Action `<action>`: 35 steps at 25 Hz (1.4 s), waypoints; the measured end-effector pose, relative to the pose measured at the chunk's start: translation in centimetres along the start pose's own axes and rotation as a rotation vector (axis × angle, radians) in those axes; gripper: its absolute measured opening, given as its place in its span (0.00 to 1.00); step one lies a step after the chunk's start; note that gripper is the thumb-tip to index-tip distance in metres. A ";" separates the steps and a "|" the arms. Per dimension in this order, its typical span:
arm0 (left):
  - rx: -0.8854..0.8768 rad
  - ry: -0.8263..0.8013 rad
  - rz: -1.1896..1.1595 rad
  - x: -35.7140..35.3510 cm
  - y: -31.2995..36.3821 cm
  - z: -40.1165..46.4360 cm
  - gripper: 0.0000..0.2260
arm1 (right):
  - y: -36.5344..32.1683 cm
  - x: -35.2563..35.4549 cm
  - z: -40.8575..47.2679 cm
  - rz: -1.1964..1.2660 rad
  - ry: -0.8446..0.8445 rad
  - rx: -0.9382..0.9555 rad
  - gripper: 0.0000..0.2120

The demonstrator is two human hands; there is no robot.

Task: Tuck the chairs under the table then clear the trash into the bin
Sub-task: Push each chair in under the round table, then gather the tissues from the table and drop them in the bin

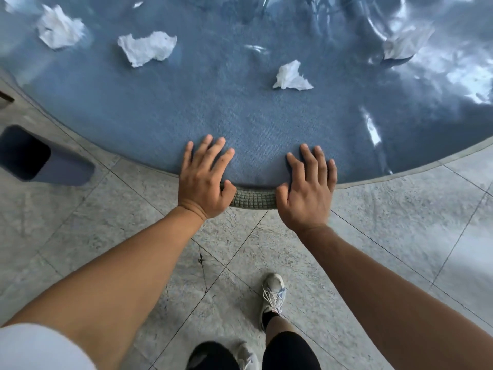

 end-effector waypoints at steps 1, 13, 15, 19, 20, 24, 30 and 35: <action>0.019 -0.056 0.016 0.4 0.1 0.0 0.29 | -0.1 0.2 0.0 -0.008 -0.041 -0.009 0.28; 0.036 -0.659 -0.194 7.4 -2.5 -0.2 0.27 | -7.9 3.7 0.0 -0.188 -0.608 -0.329 0.32; 0.019 -0.662 -0.263 9.0 -5.4 -2.2 0.26 | -11.0 3.6 -0.1 -0.156 -0.616 -0.409 0.31; 0.038 -0.645 -0.246 11.5 -13.8 -6.4 0.26 | -17.7 2.1 -0.3 -0.086 -0.522 -0.302 0.28; 0.068 -0.640 -0.244 11.8 -15.8 -6.7 0.26 | -19.5 1.7 0.1 -0.070 -0.506 -0.276 0.28; 0.213 -0.607 -0.270 13.3 -21.8 -6.7 0.28 | -25.5 -0.4 2.0 -0.036 -0.523 -0.182 0.29; 0.397 -0.558 -0.301 16.0 -28.4 -3.9 0.28 | -31.2 -2.7 10.0 -0.002 -0.534 -0.068 0.29; 0.466 -0.551 -0.254 16.6 -32.1 0.8 0.28 | -33.6 -5.6 17.3 0.095 -0.484 -0.068 0.28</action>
Point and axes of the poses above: each hand's wrist, its own z-axis towards the middle knuckle, its own x-axis out of the back of the hand, y = z × x, the point moved 1 cm from there along z, towards the middle knuckle, and after that the axes turned 8 degrees about -y, right-handed, at the moved point
